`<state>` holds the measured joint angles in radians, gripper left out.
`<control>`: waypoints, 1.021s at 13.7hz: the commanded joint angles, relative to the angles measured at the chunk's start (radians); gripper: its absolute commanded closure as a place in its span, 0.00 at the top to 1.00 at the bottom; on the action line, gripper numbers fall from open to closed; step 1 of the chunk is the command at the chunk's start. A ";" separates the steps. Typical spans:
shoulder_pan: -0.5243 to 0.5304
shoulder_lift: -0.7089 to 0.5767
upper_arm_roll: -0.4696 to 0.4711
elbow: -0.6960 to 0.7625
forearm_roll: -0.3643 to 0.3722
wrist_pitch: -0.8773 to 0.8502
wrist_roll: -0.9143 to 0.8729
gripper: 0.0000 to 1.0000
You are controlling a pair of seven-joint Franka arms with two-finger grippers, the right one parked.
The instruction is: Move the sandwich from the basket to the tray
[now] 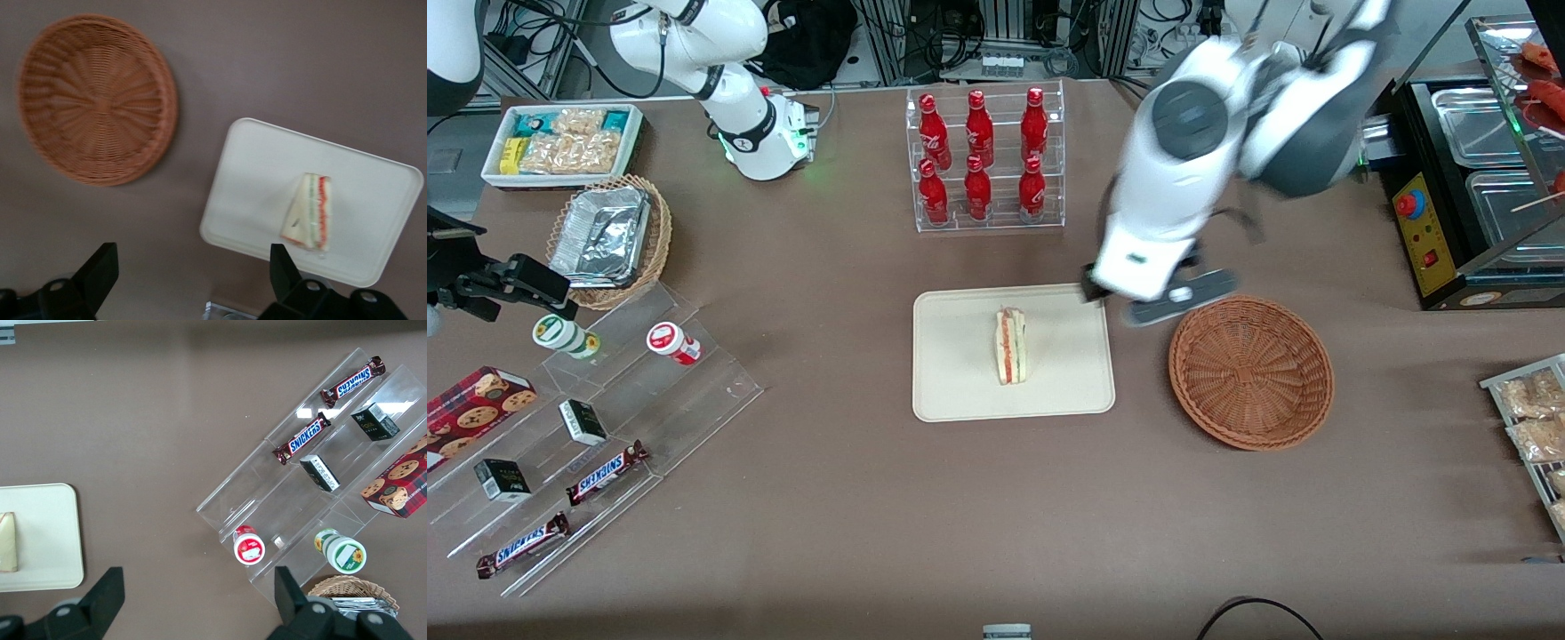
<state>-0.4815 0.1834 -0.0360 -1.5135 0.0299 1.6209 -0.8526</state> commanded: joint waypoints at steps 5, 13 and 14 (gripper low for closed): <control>0.283 -0.145 -0.007 -0.054 -0.008 -0.171 0.393 1.00; 0.411 -0.278 -0.004 -0.205 0.002 -0.162 0.693 1.00; 0.423 -0.280 -0.004 -0.206 0.004 -0.162 0.717 1.00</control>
<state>-0.0813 -0.0527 -0.0295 -1.6833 0.0288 1.4511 -0.1817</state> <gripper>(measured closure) 0.000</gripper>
